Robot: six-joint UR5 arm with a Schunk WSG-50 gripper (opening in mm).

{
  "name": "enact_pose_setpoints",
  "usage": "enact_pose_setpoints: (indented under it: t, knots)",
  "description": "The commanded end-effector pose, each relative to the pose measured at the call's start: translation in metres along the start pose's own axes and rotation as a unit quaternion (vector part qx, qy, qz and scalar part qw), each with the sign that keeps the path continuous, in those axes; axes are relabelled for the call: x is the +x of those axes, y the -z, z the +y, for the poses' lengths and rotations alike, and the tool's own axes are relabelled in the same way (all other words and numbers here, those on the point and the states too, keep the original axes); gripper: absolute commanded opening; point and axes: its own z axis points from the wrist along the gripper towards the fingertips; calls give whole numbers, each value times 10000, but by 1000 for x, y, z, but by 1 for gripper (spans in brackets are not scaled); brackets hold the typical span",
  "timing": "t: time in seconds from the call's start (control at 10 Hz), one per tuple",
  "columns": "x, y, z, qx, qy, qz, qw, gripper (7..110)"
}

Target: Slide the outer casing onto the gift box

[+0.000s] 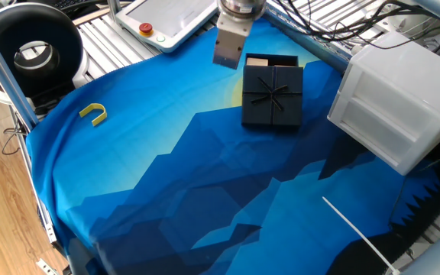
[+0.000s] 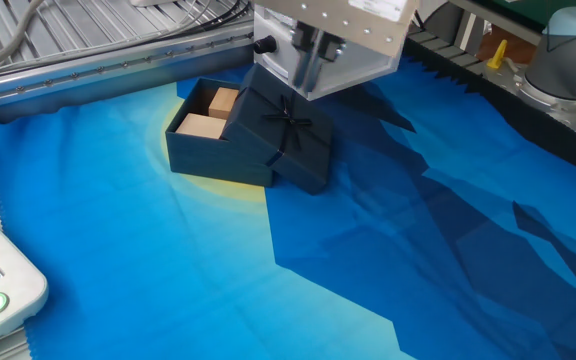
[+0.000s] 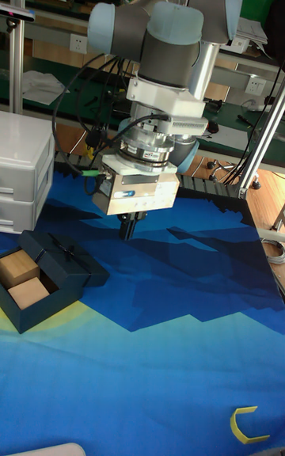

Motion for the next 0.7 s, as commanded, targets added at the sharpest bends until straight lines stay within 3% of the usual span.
enact_pose_setpoints:
  t: [0.0, 0.4, 0.5, 0.6]
  knots:
    - [-4, -6, 35, -171, -105, -42, 9998, 7]
    - [5, -8, 50, -403, 163, 72, 9990, 7]
    - [5, -8, 49, -388, 159, 92, 9991, 7]
    - [-2, -9, 41, -210, 12, -52, 9998, 7]
